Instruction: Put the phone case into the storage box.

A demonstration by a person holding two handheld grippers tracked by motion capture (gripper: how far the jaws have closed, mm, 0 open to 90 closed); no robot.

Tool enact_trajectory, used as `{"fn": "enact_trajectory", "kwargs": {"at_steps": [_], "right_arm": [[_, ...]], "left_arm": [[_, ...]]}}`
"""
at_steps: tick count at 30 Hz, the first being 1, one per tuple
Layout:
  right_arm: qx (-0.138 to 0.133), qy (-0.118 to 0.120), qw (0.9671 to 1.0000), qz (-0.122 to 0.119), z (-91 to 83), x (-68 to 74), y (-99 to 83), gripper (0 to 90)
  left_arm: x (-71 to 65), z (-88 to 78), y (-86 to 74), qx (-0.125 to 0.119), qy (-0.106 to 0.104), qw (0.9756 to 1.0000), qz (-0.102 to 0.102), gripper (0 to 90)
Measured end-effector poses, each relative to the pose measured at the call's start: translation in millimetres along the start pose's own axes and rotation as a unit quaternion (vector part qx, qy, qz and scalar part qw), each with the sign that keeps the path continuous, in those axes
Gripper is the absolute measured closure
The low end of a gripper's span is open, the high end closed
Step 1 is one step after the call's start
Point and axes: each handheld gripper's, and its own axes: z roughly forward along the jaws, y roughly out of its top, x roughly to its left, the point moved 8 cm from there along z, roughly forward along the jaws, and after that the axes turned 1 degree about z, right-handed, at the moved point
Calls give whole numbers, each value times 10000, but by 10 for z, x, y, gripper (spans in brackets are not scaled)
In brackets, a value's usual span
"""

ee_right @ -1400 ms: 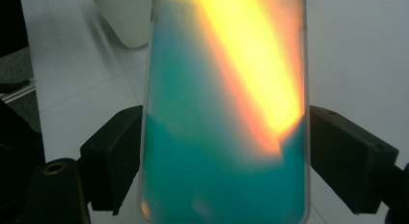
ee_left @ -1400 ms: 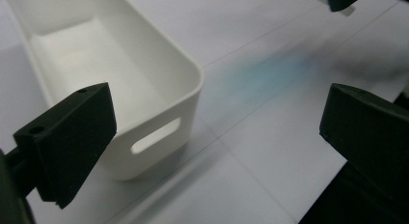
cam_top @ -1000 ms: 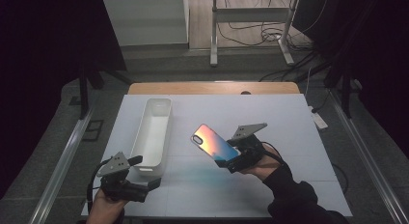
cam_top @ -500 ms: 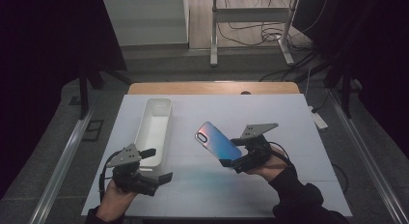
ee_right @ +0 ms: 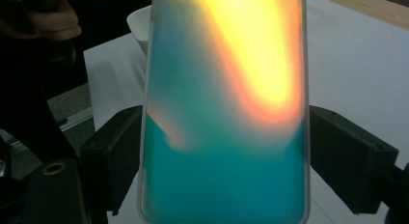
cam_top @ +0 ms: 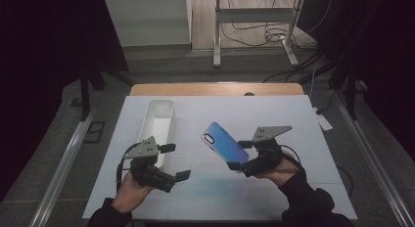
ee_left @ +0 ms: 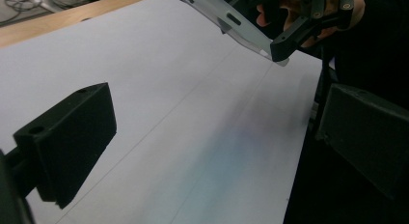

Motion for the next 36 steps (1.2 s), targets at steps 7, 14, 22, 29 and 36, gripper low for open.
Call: {"fn": "enact_trajectory", "kwargs": {"at_steps": [7, 14, 22, 29, 36], "right_arm": [[-118, 71, 9999, -29, -66, 40, 16, 166], [-171, 150, 9997, -65, -101, 83, 22, 166], [-193, 234, 9995, -120, -113, 134, 24, 166], [-220, 298, 9992, -167, -111, 173, 29, 166], [-214, 324, 9991, -184, -108, 191, 31, 166]], "left_arm": [[-62, 191, 84, 133, -215, 9996, 145, 0], [-95, 308, 150, 174, -394, 9990, 135, 0], [-121, 385, 238, 117, -637, 9977, 180, 0], [-149, 450, 308, 126, -797, 9964, 270, 0], [-163, 517, 348, 155, -933, 9951, 273, 30]]}}
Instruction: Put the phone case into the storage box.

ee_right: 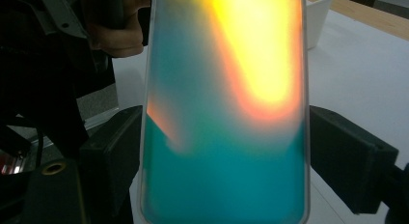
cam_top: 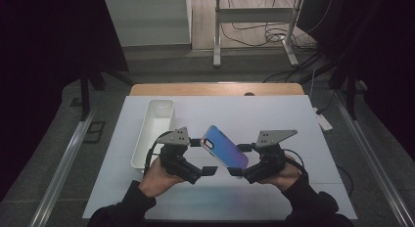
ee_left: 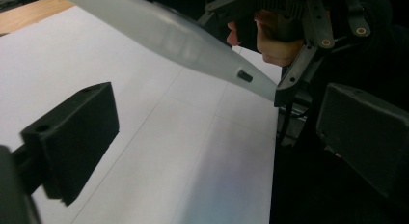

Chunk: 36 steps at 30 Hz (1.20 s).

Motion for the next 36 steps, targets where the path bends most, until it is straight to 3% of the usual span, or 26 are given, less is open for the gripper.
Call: {"fn": "enact_trajectory", "kwargs": {"at_steps": [3, 12, 15, 23, 36], "right_arm": [[-4, 14, 10000, -3, 4, 7, 1, 166], [-16, 112, 9999, -19, 9, 27, 0, 166], [-25, 153, 9999, -27, 8, 37, 2, 166], [8, 245, 9997, -66, 31, 61, -9, 166], [55, 475, 9988, -77, 57, 105, -28, 167]], "left_arm": [[0, -8, -2, -16, -7, 10000, 18, 67], [-74, -62, -31, 4, -404, 9992, -69, 445], [-88, -67, -36, 7, -529, 9986, -80, 524], [-127, -78, -38, 2, -819, 9966, -90, 663], [-145, -99, -53, -56, -1239, 9921, -192, 800]]}}
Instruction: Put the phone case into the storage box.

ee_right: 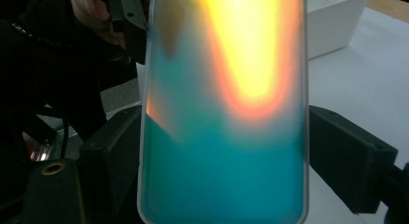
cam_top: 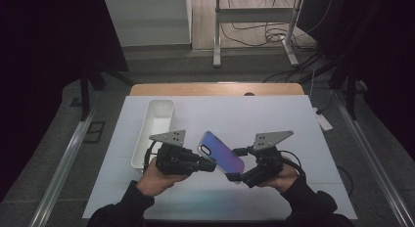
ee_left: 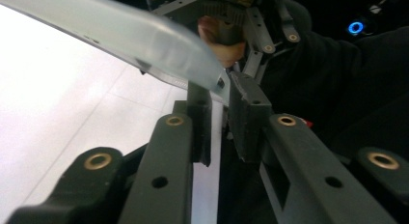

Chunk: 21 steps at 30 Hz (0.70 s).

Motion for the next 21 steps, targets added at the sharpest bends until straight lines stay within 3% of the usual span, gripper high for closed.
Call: {"fn": "enact_trajectory", "kwargs": {"at_steps": [12, 17, 21], "right_arm": [[169, 445, 9989, 22, 55, 23, -64, 161], [274, 663, 9973, 161, 95, 37, -98, 154], [416, 620, 9971, 162, 133, 36, -133, 142]], "left_arm": [[-41, 21, -56, 85, -552, 9981, 242, 869], [-58, 54, -62, 87, -625, 9972, 397, 879], [-49, 55, -59, 81, -583, 9972, 451, 883]]}}
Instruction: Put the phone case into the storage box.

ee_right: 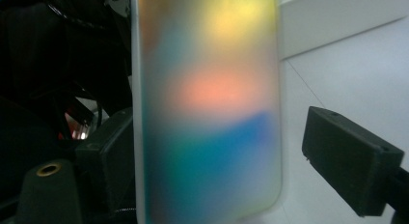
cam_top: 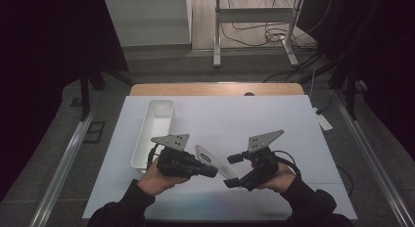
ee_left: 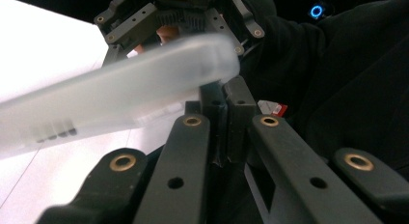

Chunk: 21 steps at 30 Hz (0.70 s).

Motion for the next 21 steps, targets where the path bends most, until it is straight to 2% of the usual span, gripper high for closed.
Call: {"fn": "enact_trajectory", "kwargs": {"at_steps": [11, 21], "right_arm": [[130, -262, 9996, 59, 23, -62, -30, 88], [394, -802, 9959, 106, 30, -187, -99, 23]], "left_arm": [[49, -14, -28, 204, 293, 9994, -43, 883], [150, -58, -68, 379, 710, 9964, -258, 883]]}}
